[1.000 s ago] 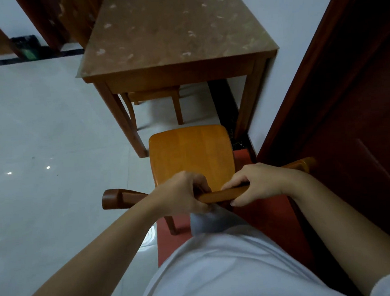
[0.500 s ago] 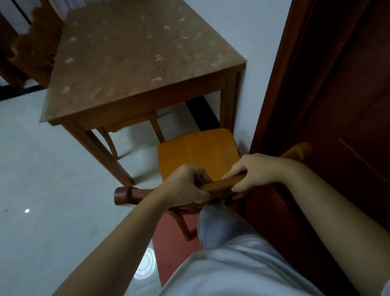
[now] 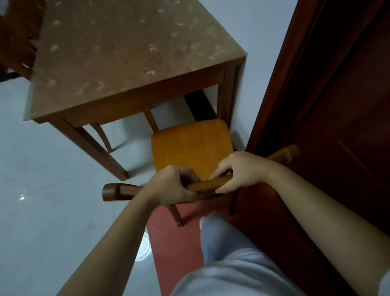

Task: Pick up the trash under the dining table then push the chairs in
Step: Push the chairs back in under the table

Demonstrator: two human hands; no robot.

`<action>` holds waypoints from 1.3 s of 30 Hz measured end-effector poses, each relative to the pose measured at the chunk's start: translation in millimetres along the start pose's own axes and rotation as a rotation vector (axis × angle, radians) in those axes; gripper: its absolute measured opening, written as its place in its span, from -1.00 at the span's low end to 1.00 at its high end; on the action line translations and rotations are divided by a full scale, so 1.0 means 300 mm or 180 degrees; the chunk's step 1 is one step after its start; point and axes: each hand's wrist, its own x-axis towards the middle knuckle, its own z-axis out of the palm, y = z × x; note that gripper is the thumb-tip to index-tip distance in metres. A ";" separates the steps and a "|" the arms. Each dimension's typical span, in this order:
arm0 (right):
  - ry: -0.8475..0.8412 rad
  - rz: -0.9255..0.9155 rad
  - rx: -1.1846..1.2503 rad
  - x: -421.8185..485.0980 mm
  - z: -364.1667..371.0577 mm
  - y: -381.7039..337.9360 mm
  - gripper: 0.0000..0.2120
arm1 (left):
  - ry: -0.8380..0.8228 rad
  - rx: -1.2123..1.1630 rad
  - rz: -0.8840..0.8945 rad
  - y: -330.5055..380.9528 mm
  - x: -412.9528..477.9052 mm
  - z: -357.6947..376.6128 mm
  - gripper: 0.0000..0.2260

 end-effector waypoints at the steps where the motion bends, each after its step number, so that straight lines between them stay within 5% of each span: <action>1: -0.0080 0.0039 0.0007 0.003 -0.002 0.000 -0.71 | -0.0010 0.0027 -0.0032 0.001 -0.003 0.002 -0.83; 9: -0.0423 0.0084 -0.0029 0.017 -0.008 0.019 -0.61 | -0.0144 0.0101 -0.0225 0.011 -0.005 0.008 -0.81; 39: -0.0020 0.0210 -0.0108 -0.006 0.010 -0.011 -0.69 | -0.0191 0.0011 0.0029 -0.032 0.005 0.024 -0.81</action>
